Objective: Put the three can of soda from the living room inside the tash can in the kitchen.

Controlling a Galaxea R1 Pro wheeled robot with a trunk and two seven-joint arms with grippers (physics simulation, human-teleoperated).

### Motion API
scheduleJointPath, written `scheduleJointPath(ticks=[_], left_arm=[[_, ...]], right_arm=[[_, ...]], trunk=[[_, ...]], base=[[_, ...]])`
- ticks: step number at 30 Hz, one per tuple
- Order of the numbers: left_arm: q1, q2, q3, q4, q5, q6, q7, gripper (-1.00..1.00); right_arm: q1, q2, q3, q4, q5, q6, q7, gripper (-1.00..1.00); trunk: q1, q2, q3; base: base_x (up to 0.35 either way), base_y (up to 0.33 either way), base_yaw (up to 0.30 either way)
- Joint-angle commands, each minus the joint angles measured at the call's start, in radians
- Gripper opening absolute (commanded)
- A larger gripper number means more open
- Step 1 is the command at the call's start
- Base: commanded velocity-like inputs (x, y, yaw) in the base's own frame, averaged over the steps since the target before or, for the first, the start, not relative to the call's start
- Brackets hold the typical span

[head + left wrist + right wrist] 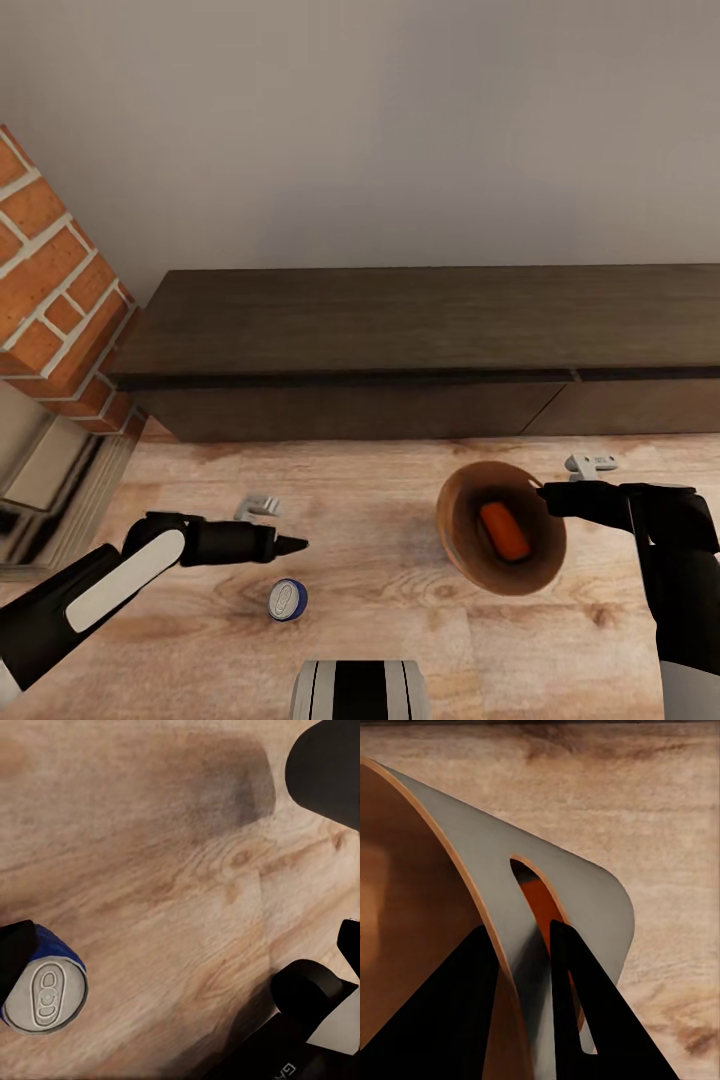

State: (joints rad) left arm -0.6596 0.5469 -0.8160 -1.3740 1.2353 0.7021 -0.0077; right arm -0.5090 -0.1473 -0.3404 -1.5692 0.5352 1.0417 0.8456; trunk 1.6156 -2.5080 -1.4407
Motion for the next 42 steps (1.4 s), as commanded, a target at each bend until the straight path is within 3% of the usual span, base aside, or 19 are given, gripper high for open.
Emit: scheduleJointPath(ticks=[1,7,8,16,20,24,28,29,31,33,35,37,42], left_arm=[[0.0,-0.006,-0.006,0.006,0.002,0.001,0.006,1.0],[0.0,-0.04,-0.039,0.039,0.013,0.002,0.039,1.0],[0.0,-0.212,-0.04,0.158,0.013,0.002,0.62,1.0],[0.0,-0.224,-0.041,0.17,0.004,-0.001,0.658,1.0],[0.0,-0.227,-0.041,0.171,0.006,-0.003,0.719,1.0],[0.0,-0.234,-0.043,0.183,0.01,-0.009,0.735,1.0],[0.0,-0.31,-0.044,0.318,-0.005,-0.009,0.719,1.0],[0.0,-0.343,-0.046,0.384,-0.018,-0.009,0.694,1.0],[0.0,-0.385,-0.045,0.465,-0.057,-0.015,0.637,1.0],[0.0,-0.42,-0.039,0.526,-0.132,-0.027,0.566,1.0],[0.0,-0.431,-0.034,0.548,-0.18,-0.033,0.536,1.0],[0.0,-0.437,-0.032,0.558,-0.207,-0.036,0.521,1.0],[0.0,-0.439,-0.032,0.561,-0.216,-0.042,0.522,1.0]], right_arm=[[0.0,0.0,0.0,0.0,-0.008,0.006,0.0,-1.0],[0.0,0.0,0.0,0.0,0.016,0.006,0.0,-1.0],[0.0,0.0,0.0,0.0,-0.201,0.006,0.0,-1.0],[0.0,0.0,0.0,0.0,-0.201,0.006,0.0,-1.0],[0.0,0.0,0.0,0.0,-0.201,0.006,0.0,-1.0],[0.0,0.0,0.0,0.0,-0.201,0.006,0.0,-1.0],[0.0,0.001,0.0,0.0,-0.201,0.006,0.0,-1.0],[0.0,0.001,0.001,0.0,-0.201,0.006,0.0,-1.0],[0.0,0.001,0.001,0.0,-0.201,0.006,0.0,-1.0],[0.0,0.001,0.001,0.0,-0.201,0.006,0.0,-1.0],[0.0,0.001,0.001,0.0,-0.201,0.006,0.0,-1.0],[0.0,0.002,0.001,0.0,-0.201,0.006,0.0,-1.0],[0.0,0.003,0.001,0.0,-0.201,0.006,0.0,-1.0]], trunk=[[0.0,0.0,0.0],[0.0,0.0,0.0],[0.0,0.0,0.0],[0.0,0.0,0.0],[0.0,0.0,0.0],[0.0,0.0,0.0],[0.0,0.0,0.0],[0.0,0.0,0.0],[0.0,0.0,0.0],[0.0,0.0,0.0],[0.0,0.0,0.0],[0.0,0.0,0.0],[0.0,0.0,0.0]], base=[[0.0,0.0,0.0],[0.0,0.0,0.0],[0.0,0.0,0.0],[0.0,0.0,0.0],[0.0,0.0,0.0],[0.0,0.0,0.0],[0.0,0.0,0.0],[0.0,0.0,0.0],[0.0,0.0,0.0],[0.0,0.0,0.0],[0.0,0.0,0.0],[0.0,0.0,0.0],[0.0,0.0,0.0]])
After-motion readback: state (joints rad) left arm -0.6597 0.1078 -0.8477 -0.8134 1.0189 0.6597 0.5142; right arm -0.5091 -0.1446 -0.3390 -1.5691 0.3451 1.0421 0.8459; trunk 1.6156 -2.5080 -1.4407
